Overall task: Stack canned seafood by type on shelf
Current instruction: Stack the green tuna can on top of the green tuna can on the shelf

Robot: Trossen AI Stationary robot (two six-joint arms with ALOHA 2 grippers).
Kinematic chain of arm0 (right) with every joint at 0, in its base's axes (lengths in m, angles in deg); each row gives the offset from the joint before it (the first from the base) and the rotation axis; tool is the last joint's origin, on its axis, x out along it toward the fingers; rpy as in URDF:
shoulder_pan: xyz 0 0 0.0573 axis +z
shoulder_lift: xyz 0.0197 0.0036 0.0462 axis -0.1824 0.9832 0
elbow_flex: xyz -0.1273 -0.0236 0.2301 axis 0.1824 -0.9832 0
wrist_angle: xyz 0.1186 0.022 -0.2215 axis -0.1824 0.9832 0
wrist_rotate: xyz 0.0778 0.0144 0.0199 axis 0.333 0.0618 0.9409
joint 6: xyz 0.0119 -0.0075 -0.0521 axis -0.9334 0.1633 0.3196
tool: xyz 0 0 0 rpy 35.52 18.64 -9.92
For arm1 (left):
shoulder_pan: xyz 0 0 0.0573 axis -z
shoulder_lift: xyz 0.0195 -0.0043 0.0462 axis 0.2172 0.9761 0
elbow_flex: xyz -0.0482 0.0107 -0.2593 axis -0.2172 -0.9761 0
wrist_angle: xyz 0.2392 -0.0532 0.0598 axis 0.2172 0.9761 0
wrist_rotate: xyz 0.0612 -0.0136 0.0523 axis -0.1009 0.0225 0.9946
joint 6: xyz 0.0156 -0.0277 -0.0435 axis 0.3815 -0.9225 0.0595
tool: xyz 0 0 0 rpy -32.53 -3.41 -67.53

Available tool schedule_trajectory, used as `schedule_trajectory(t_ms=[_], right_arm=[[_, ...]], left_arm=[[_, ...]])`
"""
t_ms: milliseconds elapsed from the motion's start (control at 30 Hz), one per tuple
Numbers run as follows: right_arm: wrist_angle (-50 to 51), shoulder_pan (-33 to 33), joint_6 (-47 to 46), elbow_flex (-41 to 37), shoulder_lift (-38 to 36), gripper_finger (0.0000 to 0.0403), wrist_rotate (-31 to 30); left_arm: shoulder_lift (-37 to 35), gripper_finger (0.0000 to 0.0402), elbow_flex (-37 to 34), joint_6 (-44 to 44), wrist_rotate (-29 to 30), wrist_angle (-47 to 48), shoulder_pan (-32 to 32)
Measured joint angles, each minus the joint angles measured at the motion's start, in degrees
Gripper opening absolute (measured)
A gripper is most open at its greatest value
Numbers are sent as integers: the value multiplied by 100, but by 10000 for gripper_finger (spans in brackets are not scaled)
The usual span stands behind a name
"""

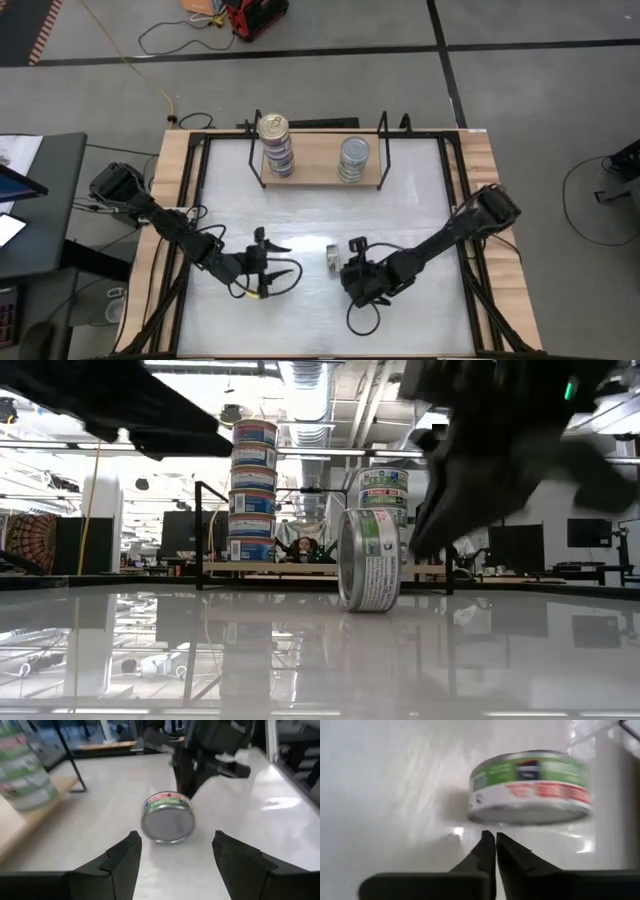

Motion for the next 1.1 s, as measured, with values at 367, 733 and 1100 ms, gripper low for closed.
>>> schedule_trajectory(t_ms=[367,733,1100], right_arm=[[631,-72,-2201,13,-1185,248,780],[636,-193,-4313,656,-294,365,-322],[1297,-328,-5733,1460,711,357,-1290]], left_arm=[[2,233,11,-304,-75,47,-313],[2,233,11,192,353,64,-435],[4,233,11,345,425,-15,-645]])
